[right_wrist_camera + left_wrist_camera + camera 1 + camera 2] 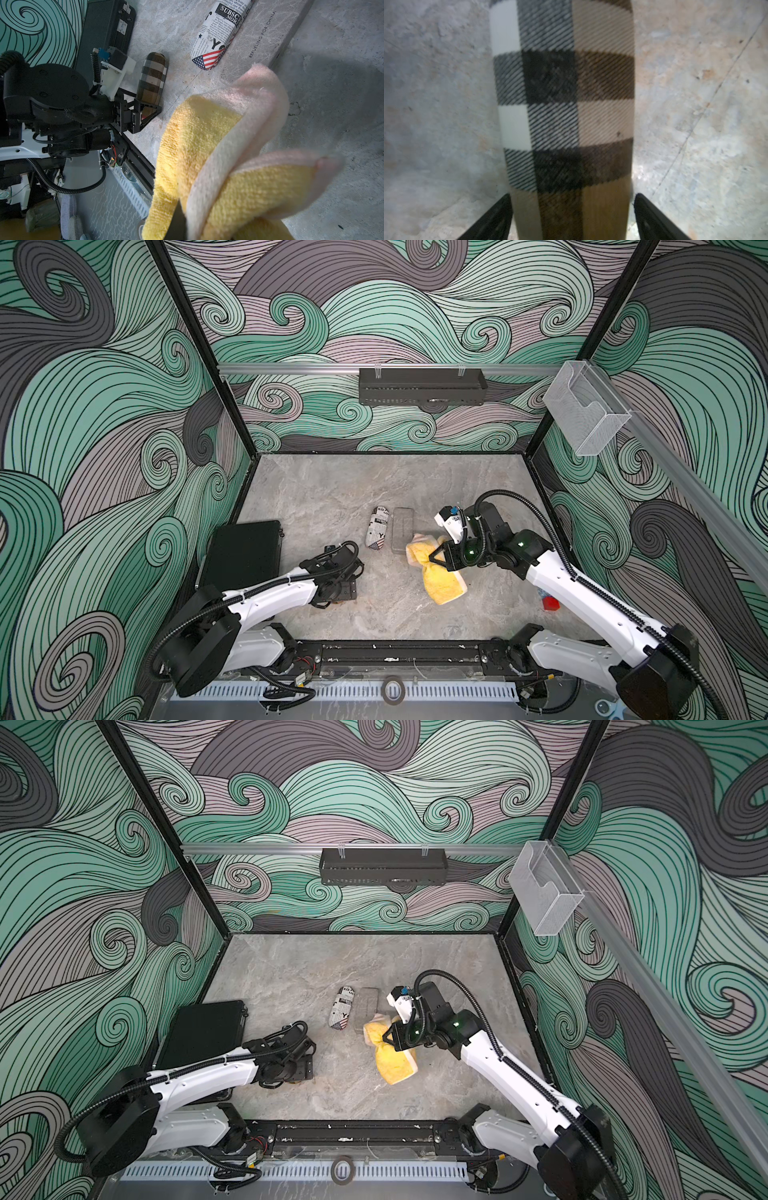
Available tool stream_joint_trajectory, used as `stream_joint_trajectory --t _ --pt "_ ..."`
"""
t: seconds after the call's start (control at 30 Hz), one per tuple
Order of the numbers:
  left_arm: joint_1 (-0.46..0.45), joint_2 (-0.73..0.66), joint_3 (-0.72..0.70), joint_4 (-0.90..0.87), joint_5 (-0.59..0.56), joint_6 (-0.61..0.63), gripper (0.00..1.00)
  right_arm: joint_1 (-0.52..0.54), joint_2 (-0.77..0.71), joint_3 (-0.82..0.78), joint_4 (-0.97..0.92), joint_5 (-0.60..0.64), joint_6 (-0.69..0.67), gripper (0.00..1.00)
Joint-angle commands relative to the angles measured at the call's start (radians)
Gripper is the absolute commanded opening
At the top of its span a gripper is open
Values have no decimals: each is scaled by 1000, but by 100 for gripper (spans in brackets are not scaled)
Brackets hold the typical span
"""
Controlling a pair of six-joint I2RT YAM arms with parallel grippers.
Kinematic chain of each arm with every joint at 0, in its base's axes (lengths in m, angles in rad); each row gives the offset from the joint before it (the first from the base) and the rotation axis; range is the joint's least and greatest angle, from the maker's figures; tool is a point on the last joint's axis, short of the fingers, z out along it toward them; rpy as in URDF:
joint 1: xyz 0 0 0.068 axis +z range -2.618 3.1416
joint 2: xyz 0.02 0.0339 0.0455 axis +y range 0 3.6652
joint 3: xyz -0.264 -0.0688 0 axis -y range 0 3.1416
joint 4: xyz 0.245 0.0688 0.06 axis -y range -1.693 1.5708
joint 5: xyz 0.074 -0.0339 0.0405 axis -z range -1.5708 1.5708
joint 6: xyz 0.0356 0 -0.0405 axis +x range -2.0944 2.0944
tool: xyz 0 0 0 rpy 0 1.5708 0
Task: Wipe the eyeglass case
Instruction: Wipe the dirt from the eyeglass case.
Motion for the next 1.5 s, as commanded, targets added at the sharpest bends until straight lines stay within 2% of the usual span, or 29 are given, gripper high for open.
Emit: stream_joint_trajectory --t 0.0,0.13,0.33,0.53,0.7,0.87,1.03,1.3,1.47 --pt "-12 -56 -42 -31 100 -36 85 7 -16 -16 9 8 6 0" --pt "-15 -65 -50 4 170 9 80 11 -8 -22 20 -5 9 0" --pt "-19 -15 -18 88 305 47 79 20 -3 -19 12 -2 4 0" --pt "-21 14 38 143 348 82 78 24 0 -22 7 -5 -2 0" --pt "-21 110 95 209 379 104 78 26 2 -25 7 -2 -4 0" --pt "-22 159 150 249 345 128 79 26 -8 -36 0 7 -7 0" --pt "-19 208 242 168 257 208 80 25 -8 -41 2 11 -8 0" --pt "-14 200 290 67 112 272 83 26 3 -42 4 17 -10 0" --pt "-3 118 278 3 51 295 84 26 3 -37 7 17 -9 0"
